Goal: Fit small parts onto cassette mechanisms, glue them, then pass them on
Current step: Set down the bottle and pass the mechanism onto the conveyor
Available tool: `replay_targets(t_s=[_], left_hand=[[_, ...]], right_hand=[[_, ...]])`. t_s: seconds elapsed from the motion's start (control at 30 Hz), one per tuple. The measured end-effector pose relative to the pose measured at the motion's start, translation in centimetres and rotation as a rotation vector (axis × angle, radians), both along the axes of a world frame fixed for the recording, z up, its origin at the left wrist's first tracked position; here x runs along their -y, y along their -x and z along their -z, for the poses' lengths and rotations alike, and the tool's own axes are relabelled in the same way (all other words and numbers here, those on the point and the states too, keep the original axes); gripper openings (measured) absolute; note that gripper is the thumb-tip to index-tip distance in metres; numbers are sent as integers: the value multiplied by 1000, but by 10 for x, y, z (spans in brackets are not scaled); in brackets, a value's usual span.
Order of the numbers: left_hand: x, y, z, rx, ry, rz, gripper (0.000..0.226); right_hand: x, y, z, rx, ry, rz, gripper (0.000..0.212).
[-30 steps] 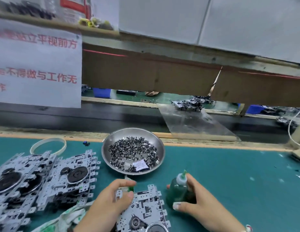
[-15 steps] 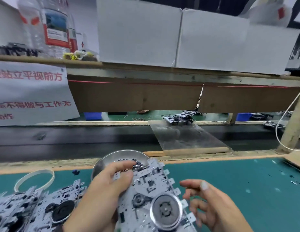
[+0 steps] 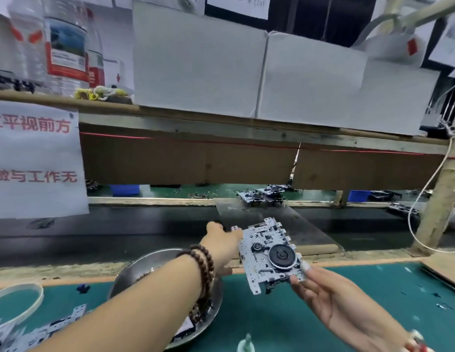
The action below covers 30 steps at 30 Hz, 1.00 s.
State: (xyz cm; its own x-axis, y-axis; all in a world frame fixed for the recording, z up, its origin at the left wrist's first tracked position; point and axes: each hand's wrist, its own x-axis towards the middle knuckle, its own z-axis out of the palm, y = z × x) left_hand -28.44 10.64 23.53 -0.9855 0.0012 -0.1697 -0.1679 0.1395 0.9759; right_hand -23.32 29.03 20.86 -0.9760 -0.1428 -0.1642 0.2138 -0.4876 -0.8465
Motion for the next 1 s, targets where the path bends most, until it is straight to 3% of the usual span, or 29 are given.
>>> replay_targets(t_s=[0.13,0.3,0.5,0.67,0.83,1.0], left_hand=[[-11,7,21,167,-81,154,8],[-26,53,33,146,-128,50,26],[-37,99,50,157,-87,-6,18],[-40,122,58,155,-23,37,26],[-37,134,64,156,73,139,32],[-36,145,53,123,190,236,26]], right_hand=[[-8,48,8,18,0,78,10],[-6,104,17,45,-34,101,6],[-3,148,38,133,-152,137,6],[-5,171,42,64,-593,166,14],[-13,183,40,-23,-1057,100,36],[-13,188,29,8,-957,29,33]])
